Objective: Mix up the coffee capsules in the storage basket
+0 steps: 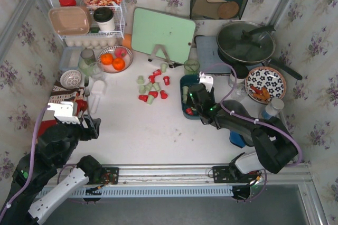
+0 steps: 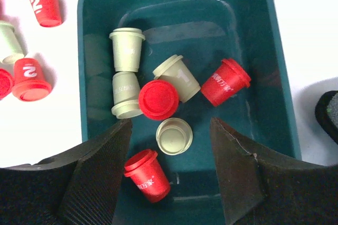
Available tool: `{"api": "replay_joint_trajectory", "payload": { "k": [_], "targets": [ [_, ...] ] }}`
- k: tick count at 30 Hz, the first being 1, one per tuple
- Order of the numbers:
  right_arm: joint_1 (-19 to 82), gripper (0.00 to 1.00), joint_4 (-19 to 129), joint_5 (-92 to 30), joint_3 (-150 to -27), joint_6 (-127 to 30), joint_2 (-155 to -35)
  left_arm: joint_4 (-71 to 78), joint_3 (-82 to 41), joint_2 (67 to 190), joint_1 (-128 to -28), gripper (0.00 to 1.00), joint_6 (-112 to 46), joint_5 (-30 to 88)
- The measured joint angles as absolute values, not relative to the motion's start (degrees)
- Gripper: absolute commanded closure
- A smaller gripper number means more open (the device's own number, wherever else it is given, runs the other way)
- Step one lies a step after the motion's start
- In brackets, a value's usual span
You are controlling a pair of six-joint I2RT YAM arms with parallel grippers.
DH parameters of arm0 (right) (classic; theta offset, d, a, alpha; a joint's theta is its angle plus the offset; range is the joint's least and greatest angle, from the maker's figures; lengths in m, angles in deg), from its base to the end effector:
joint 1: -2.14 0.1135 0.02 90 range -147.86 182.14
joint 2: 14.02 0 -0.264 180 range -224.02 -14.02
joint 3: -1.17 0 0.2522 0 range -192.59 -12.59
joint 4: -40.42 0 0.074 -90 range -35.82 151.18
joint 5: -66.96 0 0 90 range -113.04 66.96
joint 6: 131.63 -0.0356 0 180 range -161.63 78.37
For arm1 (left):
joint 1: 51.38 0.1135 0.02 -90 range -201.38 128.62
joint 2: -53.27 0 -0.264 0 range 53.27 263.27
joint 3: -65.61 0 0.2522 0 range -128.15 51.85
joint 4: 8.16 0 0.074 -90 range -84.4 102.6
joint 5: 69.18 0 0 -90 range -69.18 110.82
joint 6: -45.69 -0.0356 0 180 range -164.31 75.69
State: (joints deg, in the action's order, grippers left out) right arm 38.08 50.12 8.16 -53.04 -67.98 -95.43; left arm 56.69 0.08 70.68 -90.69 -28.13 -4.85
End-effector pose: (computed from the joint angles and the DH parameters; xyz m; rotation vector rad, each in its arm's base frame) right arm 0.2443 0.1543 0.1965 0.1159 2.1072 0.0407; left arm 0.0392 -0.0122 0.3497 0.0626 1.8402 -0.2624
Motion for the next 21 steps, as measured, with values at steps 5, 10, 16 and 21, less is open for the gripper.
{"api": "replay_joint_trajectory", "payload": {
  "k": [5,10,16,21],
  "targets": [
    [38.61,0.35,49.60,3.76,-53.06,-66.38,-95.32,56.64,0.16,70.68,-90.42,0.27,-28.13,-4.64],
    [43.42,0.36,46.23,1.49,-53.54,-62.60,-94.18,56.49,0.19,70.68,-90.18,0.27,-28.13,-4.31],
    [45.82,0.38,43.85,-2.25,-60.97,-57.53,-100.81,56.49,0.19,70.68,-89.57,0.27,-28.15,-3.56],
    [46.50,0.38,45.14,-4.11,-70.44,-54.71,-111.63,56.49,0.21,70.68,-89.46,0.27,-28.28,-3.35]
  ]
}}
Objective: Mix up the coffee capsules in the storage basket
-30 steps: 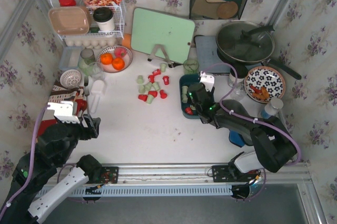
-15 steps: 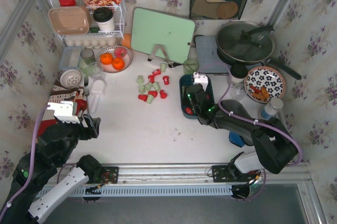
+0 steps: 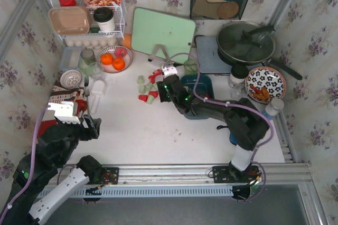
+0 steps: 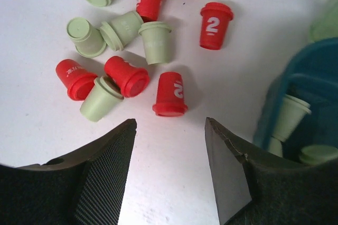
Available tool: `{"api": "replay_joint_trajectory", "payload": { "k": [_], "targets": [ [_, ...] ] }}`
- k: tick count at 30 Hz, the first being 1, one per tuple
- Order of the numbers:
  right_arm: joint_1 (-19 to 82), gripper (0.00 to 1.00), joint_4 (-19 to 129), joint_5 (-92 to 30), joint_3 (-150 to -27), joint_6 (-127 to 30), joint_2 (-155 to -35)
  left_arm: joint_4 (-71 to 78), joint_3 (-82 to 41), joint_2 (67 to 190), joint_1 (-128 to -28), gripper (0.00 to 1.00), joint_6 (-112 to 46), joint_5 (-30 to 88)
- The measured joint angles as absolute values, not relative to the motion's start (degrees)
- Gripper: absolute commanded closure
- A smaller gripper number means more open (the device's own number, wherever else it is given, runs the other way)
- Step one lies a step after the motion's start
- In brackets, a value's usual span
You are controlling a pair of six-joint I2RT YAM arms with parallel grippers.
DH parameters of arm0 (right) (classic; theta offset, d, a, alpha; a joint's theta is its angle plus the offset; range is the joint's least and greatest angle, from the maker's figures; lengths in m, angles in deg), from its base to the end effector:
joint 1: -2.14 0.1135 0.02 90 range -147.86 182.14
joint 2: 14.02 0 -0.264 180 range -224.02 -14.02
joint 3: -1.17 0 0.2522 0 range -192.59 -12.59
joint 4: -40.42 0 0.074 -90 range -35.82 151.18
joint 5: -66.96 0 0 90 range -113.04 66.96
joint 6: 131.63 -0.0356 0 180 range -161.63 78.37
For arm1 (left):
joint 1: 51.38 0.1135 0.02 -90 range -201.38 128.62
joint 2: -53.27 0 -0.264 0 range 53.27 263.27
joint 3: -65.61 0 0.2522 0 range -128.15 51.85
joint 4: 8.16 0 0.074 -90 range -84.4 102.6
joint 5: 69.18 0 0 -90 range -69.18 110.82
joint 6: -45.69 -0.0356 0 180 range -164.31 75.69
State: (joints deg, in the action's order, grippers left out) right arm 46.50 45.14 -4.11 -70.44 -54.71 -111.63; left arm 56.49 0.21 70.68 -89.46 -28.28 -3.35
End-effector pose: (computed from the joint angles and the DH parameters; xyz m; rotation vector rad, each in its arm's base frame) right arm 0.2756 0.2534 0.2096 -0.3701 2.0527 0.2642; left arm 0.0396 -0.0125 0.3494 0.0633 1.8428 -0.2695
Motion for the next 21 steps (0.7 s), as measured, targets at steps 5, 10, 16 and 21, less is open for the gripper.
{"api": "replay_joint_trajectory", "payload": {
  "k": [5,10,16,21],
  "targets": [
    [46.54,0.39,47.74,-5.31,-77.83,-53.45,-120.78,56.47,0.27,70.68,-89.27,0.27,-28.35,-3.32],
    [46.54,0.39,48.51,-5.42,-81.85,-52.96,-125.75,56.40,0.45,70.68,-89.22,0.27,-28.76,-3.15],
    [46.54,0.42,48.88,-5.31,-84.73,-51.78,-129.64,56.25,0.49,70.81,-88.83,0.27,-29.13,-2.67],
    [46.52,0.46,49.91,-4.70,-84.82,-51.76,-131.41,56.16,0.51,70.79,-88.46,0.27,-29.18,-2.06]
  ]
}}
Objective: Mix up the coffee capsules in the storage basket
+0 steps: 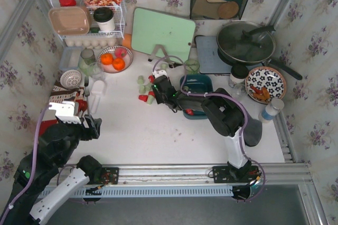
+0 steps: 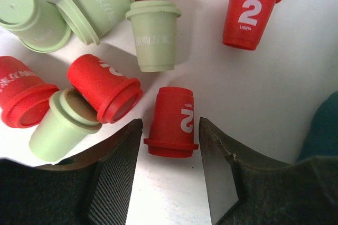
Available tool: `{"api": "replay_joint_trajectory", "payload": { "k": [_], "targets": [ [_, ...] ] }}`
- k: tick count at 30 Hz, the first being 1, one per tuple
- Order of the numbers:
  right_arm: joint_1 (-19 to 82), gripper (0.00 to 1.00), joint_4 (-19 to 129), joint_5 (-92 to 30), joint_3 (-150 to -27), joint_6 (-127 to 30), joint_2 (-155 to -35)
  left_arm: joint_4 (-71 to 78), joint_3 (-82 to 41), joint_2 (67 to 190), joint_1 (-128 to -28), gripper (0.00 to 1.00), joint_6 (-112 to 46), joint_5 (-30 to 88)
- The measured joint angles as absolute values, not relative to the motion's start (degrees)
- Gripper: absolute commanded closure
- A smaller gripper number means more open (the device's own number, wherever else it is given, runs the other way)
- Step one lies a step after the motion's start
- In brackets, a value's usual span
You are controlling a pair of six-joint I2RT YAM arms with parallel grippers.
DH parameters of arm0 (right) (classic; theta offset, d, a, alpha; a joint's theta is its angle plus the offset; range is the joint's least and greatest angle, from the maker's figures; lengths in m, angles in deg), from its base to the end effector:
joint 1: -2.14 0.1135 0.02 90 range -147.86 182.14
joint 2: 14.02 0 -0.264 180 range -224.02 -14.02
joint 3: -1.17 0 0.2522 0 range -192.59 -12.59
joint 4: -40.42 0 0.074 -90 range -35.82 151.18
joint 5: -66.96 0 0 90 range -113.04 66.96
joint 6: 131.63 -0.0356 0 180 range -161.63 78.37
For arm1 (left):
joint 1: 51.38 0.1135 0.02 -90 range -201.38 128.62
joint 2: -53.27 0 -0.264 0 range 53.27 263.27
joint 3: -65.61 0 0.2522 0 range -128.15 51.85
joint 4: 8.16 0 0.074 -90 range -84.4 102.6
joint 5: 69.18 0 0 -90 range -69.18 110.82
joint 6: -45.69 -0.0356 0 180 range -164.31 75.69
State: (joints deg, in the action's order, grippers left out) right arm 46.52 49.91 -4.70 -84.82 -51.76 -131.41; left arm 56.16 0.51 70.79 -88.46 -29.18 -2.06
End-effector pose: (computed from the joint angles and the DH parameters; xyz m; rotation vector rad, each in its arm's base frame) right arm 0.3210 0.2985 0.1459 -0.5015 2.1886 0.1472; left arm 0.0408 -0.0135 0.3484 0.0780 1.8460 -0.2657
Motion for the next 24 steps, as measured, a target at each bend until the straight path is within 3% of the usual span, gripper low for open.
{"api": "replay_joint_trajectory", "payload": {
  "k": [5,9,16,24],
  "targets": [
    [46.48,0.63,50.21,-4.08,-84.80,-52.02,-132.24,56.05,0.54,70.85,-88.06,0.27,-29.20,-1.66],
    [46.50,0.67,49.97,-3.69,-84.47,-52.31,-132.08,56.05,0.54,70.92,-87.76,0.27,-29.20,-1.60],
    [46.50,0.68,50.25,-3.60,-82.02,-53.14,-127.82,56.03,0.56,71.03,-87.36,0.27,-29.20,-1.16],
    [46.48,0.68,47.83,0.33,-72.86,-53.27,-113.90,55.59,0.56,71.94,-86.73,0.27,-29.22,-0.48]
  ]
}}
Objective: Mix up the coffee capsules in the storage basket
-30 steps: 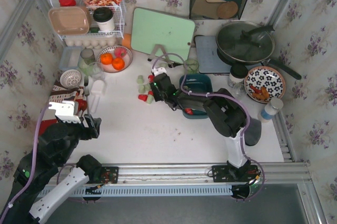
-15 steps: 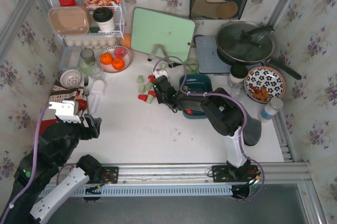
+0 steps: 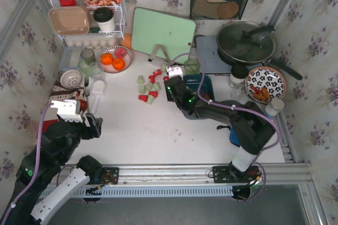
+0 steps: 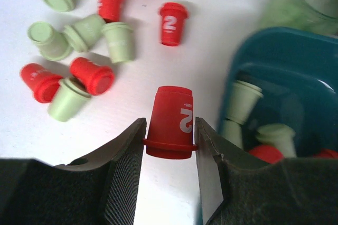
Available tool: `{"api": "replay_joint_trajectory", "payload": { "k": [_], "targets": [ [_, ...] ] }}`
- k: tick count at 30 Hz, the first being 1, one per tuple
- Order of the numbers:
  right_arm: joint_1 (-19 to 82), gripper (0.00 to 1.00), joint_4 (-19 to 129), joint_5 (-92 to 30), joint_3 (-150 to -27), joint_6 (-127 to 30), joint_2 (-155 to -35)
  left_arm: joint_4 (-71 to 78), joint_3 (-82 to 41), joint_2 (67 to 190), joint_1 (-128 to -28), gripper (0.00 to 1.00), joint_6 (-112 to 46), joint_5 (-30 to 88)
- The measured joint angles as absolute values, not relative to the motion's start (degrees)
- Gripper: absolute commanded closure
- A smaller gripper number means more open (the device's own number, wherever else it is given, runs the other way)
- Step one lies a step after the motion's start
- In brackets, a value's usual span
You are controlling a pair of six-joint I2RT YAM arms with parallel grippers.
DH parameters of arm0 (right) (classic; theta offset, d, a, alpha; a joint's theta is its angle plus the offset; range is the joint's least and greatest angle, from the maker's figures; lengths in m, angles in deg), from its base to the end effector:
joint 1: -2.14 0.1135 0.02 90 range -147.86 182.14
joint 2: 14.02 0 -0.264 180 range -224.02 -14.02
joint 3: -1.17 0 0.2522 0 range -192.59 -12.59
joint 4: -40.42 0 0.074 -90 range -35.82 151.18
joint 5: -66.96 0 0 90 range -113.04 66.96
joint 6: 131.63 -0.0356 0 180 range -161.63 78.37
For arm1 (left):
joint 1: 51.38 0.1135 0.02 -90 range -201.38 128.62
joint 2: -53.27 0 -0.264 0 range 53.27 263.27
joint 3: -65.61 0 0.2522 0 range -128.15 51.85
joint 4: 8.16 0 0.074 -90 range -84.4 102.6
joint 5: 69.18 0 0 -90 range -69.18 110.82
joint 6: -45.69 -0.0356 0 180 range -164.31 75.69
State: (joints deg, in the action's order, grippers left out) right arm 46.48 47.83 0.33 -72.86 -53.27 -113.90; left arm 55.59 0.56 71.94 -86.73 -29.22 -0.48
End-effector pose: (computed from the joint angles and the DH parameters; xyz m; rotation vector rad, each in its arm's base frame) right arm 0.2827 0.2565 0.2051 -0.3642 2.0700 0.1479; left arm 0.0451 -0.0162 0.3486 0.0734 1.8594 -0.2637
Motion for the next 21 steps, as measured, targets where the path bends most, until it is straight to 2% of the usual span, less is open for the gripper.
{"api": "replay_joint_trajectory", "payload": {
  "k": [9,17,21],
  "targets": [
    [43.85,0.66,43.22,10.25,-55.60,-53.27,-98.60,55.09,0.82,74.04,-85.37,0.27,-29.24,0.87],
    [41.41,0.58,41.80,11.78,-49.41,-52.13,-96.96,54.35,0.75,79.31,-83.63,0.27,-29.22,2.66],
    [40.64,0.50,39.63,11.00,-48.12,-52.26,-97.03,54.83,-0.51,84.14,-83.63,0.27,-28.65,4.35]
  ]
}}
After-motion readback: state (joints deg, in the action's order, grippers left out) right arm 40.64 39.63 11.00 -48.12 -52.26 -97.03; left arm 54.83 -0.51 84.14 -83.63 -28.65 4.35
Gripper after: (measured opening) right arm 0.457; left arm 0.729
